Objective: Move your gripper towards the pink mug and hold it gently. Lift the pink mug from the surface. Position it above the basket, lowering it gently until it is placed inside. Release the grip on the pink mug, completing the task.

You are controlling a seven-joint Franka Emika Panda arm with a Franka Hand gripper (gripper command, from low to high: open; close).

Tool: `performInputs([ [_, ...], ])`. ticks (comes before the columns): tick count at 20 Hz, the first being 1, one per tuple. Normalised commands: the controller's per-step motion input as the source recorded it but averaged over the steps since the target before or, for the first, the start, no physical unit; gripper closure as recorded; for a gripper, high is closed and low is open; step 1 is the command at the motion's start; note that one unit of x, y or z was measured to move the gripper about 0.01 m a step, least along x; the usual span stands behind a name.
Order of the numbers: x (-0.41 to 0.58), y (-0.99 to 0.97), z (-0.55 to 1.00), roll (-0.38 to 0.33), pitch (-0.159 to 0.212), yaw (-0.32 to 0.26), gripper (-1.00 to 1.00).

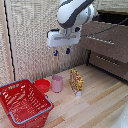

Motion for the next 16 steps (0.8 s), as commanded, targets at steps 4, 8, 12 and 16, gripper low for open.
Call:
performInputs([
  [4, 0.014, 0.12, -0.36, -0.003, 0.018, -0.070, -1.00],
  [8, 0.000, 0.02, -0.32, 0.000, 0.013, -0.099, -1.00],
  [12, 0.000, -0.01, -0.33, 0.003, 0.000, -0.093, -1.00],
  [16, 0.000, -0.06, -0.37, 0.024, 0.000, -0.091, -1.00],
])
